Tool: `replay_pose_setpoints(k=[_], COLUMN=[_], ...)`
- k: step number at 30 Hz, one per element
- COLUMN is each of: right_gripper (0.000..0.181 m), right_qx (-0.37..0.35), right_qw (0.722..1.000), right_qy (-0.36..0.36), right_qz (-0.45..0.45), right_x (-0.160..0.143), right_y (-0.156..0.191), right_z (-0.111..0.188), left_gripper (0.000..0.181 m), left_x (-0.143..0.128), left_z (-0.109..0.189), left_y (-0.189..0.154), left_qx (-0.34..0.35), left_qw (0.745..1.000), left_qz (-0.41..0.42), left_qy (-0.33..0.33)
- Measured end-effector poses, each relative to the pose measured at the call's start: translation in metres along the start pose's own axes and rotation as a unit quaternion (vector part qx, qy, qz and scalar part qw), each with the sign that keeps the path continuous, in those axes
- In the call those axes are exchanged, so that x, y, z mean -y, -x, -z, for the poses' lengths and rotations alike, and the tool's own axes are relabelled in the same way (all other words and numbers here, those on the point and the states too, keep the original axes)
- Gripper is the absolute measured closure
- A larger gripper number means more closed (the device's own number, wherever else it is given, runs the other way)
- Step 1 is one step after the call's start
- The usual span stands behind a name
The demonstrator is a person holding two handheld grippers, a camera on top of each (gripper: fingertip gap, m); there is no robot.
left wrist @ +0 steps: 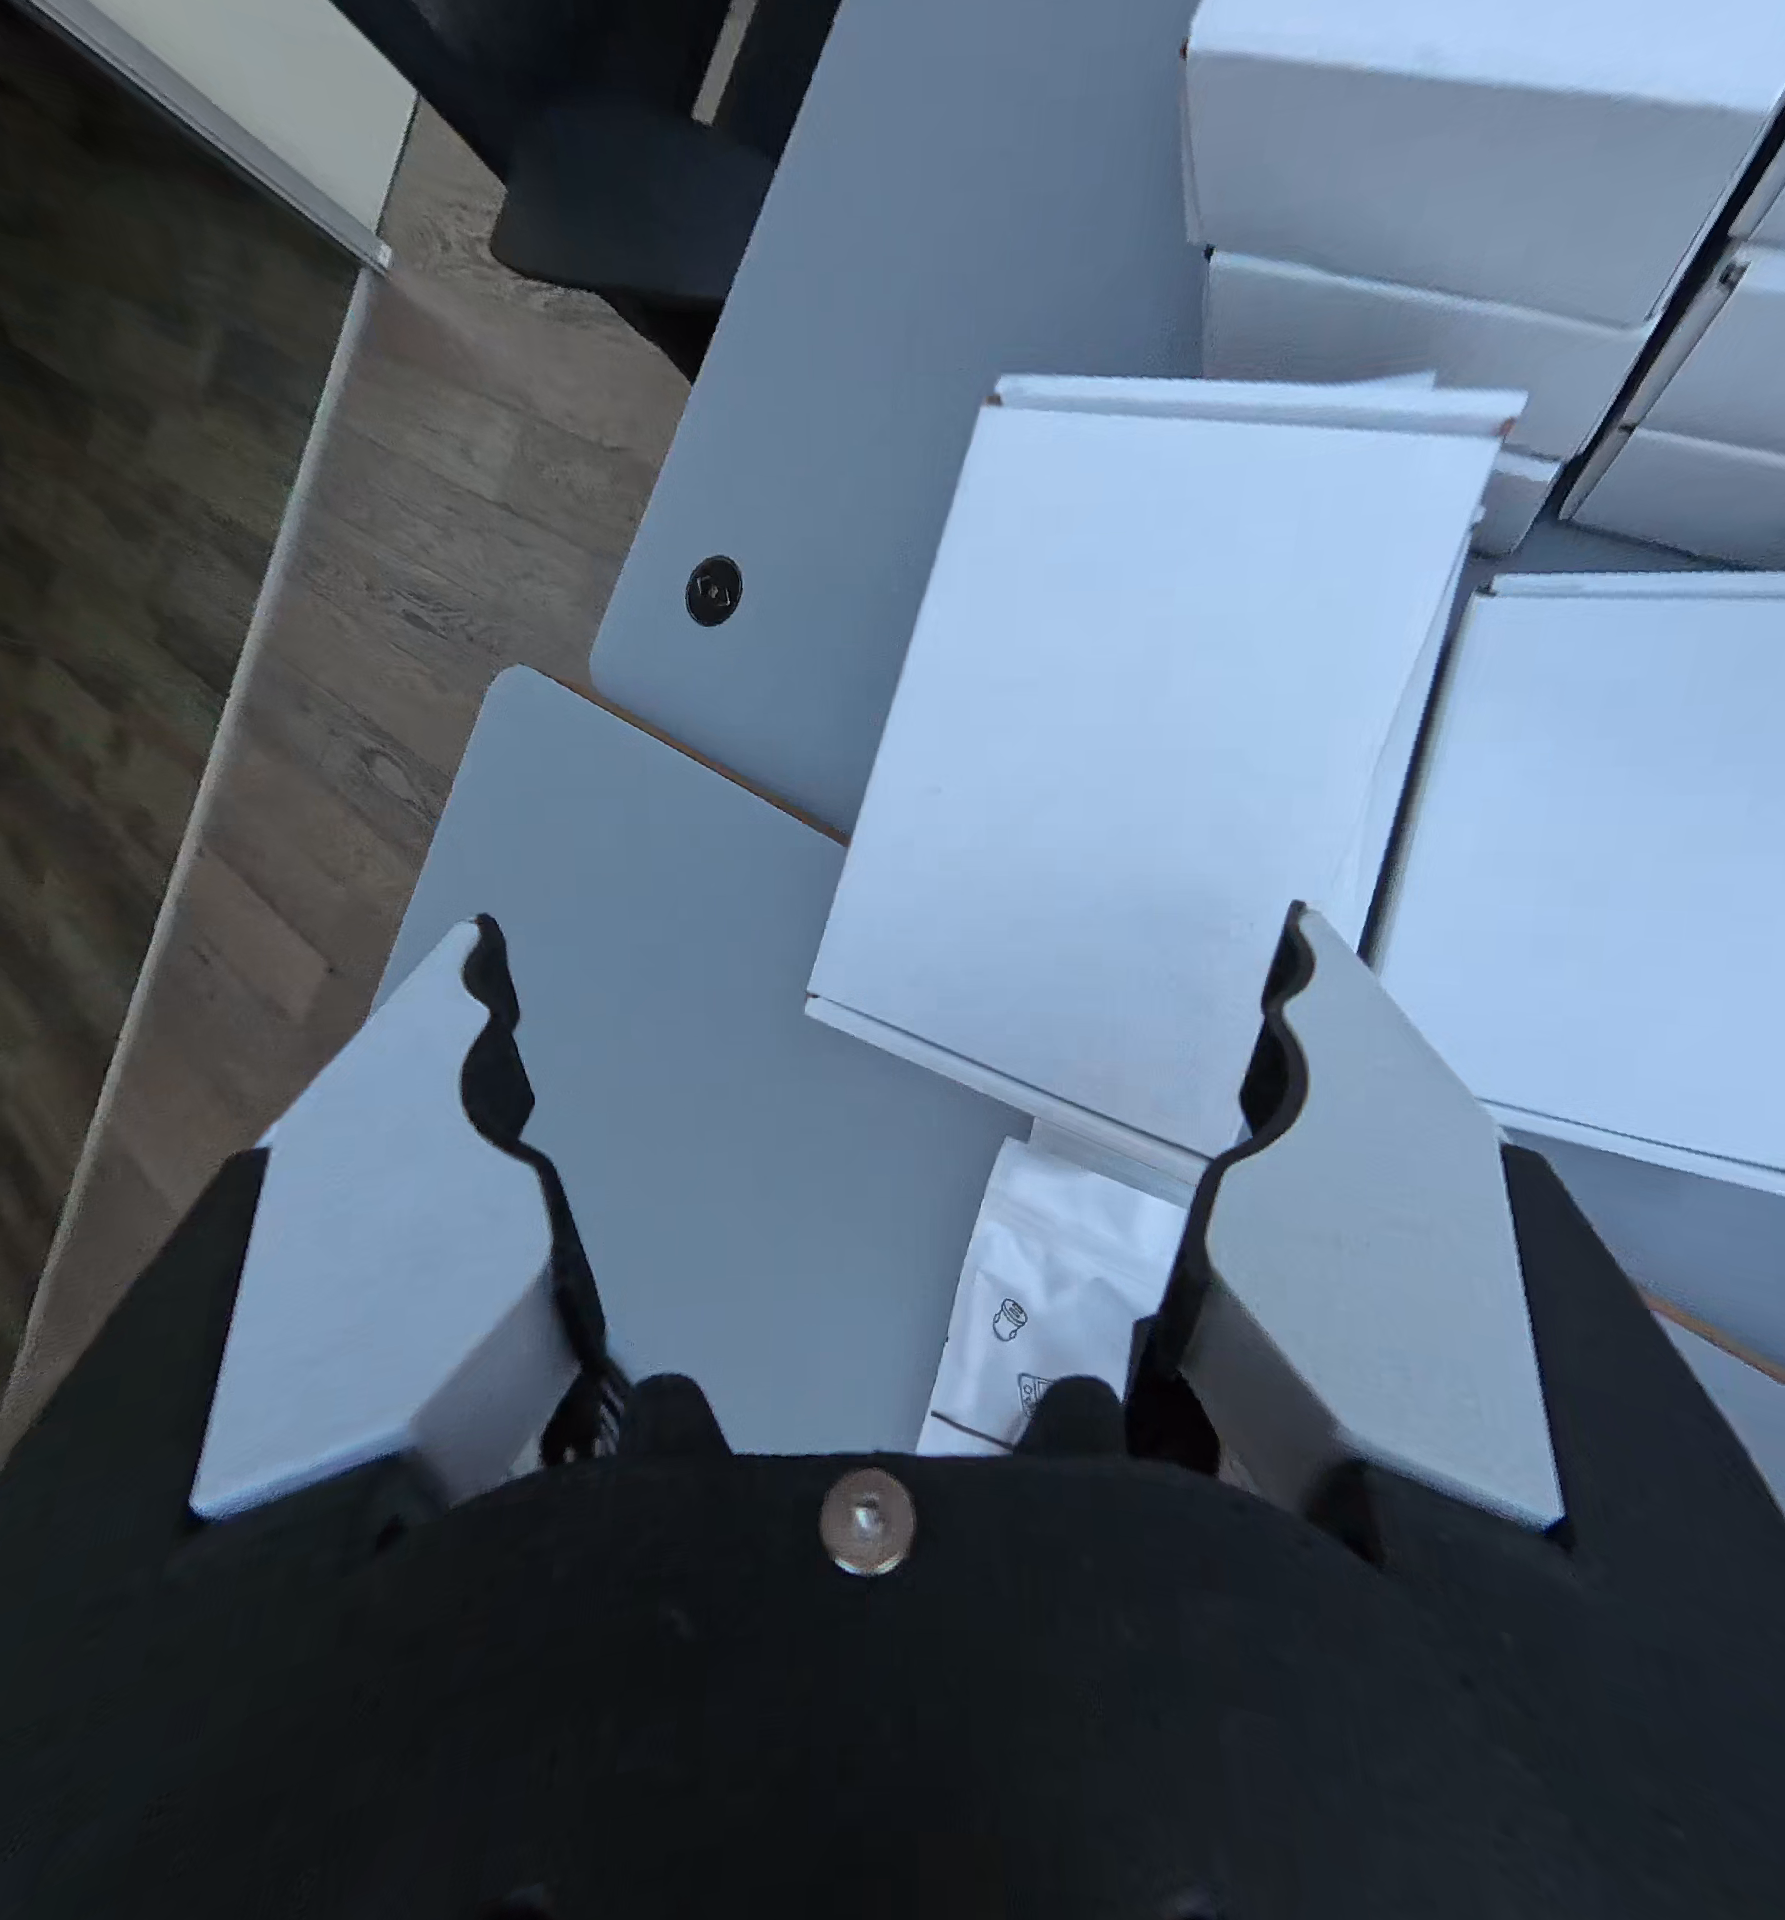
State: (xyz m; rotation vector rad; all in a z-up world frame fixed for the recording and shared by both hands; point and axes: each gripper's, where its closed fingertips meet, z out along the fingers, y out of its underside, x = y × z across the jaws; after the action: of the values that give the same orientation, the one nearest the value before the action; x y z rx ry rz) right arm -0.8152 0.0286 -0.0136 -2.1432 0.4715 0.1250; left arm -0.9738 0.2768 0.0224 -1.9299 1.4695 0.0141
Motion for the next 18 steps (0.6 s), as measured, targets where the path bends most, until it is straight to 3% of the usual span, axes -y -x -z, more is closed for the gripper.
replay_pose_setpoints(k=[8,12,15,18], right_gripper=[0.087,0.087,0.087,0.087], right_qx=[-0.015,-0.022,-0.026,0.013], right_qw=[1.000,0.999,0.998,0.984], right_qy=[-0.009,-0.010,-0.015,-0.041], right_qz=[-0.013,-0.021,-0.051,-0.171], right_x=[0.012,0.013,0.016,0.031], right_y=[0.002,-0.006,-0.017,-0.025], right_z=[-0.012,-0.011,-0.014,-0.025], left_gripper=[0.043,0.035,0.027,0.023], left_x=[-0.010,-0.001,-0.011,-0.028], left_z=[-0.003,-0.012,-0.032,-0.054], left_y=[0.000,-0.023,-0.038,-0.042], left_qx=[-0.020,-0.093,-0.136,-0.149], left_qw=[1.000,0.994,0.990,0.988], left_qz=[0.008,0.016,0.005,-0.020], left_qy=[-0.022,-0.056,-0.024,0.032])
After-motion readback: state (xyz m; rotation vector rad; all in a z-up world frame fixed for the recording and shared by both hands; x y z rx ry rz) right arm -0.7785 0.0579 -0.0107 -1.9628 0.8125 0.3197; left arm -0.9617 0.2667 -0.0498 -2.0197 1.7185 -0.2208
